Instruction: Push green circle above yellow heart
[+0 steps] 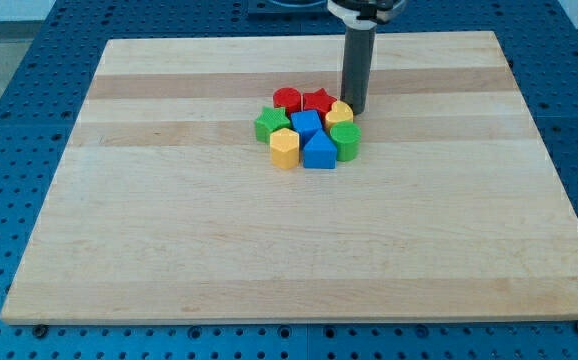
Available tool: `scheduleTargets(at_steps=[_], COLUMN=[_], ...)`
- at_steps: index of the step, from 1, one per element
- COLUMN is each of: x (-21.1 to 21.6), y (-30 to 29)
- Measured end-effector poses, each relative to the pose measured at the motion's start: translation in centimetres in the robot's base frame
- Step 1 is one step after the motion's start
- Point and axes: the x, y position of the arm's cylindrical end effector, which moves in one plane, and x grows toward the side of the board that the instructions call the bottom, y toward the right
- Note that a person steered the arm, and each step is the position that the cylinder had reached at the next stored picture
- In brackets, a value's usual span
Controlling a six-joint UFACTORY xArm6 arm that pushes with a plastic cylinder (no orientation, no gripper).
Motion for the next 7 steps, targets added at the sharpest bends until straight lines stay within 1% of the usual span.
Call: scheduleTargets(at_steps=[1, 2, 3, 4, 5, 6, 7], x=[0.0, 0.0, 0.5, 3.1, 7.2, 10.9, 11.0], y=[0.0, 2.5, 6.2, 6.7, 5.5, 2.9, -0.7])
